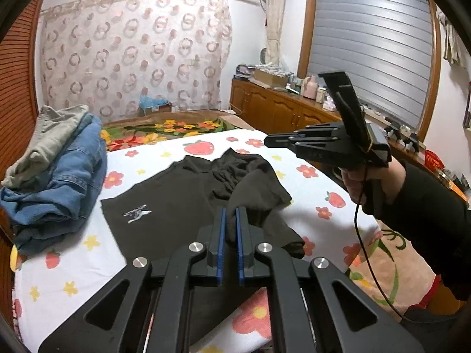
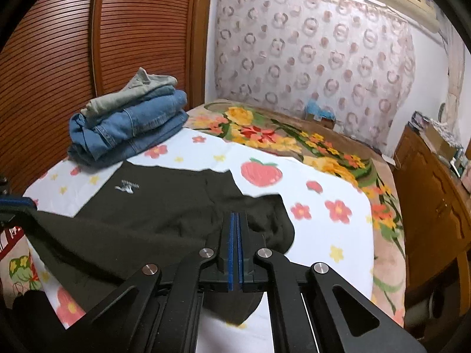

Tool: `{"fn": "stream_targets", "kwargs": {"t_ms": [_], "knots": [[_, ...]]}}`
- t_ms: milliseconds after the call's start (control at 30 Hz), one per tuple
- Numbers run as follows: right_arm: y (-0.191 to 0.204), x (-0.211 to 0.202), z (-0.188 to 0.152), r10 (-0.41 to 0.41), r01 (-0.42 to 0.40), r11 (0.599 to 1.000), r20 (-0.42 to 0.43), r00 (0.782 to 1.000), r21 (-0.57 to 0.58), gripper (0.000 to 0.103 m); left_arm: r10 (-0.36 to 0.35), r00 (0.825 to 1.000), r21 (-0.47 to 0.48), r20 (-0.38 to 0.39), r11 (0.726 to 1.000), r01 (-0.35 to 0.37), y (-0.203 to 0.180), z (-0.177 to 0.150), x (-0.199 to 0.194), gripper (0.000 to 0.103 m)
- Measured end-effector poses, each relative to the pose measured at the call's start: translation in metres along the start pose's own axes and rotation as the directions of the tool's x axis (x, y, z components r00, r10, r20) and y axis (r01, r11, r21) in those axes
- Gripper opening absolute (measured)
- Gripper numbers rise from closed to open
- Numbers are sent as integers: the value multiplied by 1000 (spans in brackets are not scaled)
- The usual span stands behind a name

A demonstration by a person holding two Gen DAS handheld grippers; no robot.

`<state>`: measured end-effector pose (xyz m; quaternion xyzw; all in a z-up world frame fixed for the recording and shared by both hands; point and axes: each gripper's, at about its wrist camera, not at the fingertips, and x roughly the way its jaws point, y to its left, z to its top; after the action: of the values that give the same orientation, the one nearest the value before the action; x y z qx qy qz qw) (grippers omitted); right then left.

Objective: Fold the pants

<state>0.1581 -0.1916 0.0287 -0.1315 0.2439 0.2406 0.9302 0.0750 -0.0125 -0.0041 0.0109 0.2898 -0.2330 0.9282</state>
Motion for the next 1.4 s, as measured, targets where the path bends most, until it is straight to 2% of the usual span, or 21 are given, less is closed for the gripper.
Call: {"fn": "stream_targets", "kwargs": {"t_ms": [200,500,700,900,967,1100,1267,1400], "knots": [[-2,3,-16,41,-40,998,-18,999,44,1,46,998,-33,-38,998,-47,19,-14,6,8],[7,-17,-45,91,-87,993,-36,995,84,3,56,994,-92,-90,994,-65,31,-47,16,8],[22,-32,-62,124,-119,989,-48,991,92,13,51,996,-96,-69,994,-57,25,-46,8,8],[28,-49,-75,144,-138,986,-62,988,95,15,55,997,-73,-52,996,-59,19,-40,2,8],[32,-50,-75,148,-141,986,-73,986,95,16,58,997,-75,-55,995,-62,20,-41,3,8],[41,-49,-84,138,-130,988,-100,985,80,27,61,996,-86,-68,994,-67,23,-43,8,8],[50,-45,-87,142,-132,987,-116,983,87,29,66,995,-89,-75,993,-73,25,-43,11,8],[56,-46,-85,149,-140,987,-114,982,83,36,71,995,-92,-76,993,-77,27,-43,13,8]]}}
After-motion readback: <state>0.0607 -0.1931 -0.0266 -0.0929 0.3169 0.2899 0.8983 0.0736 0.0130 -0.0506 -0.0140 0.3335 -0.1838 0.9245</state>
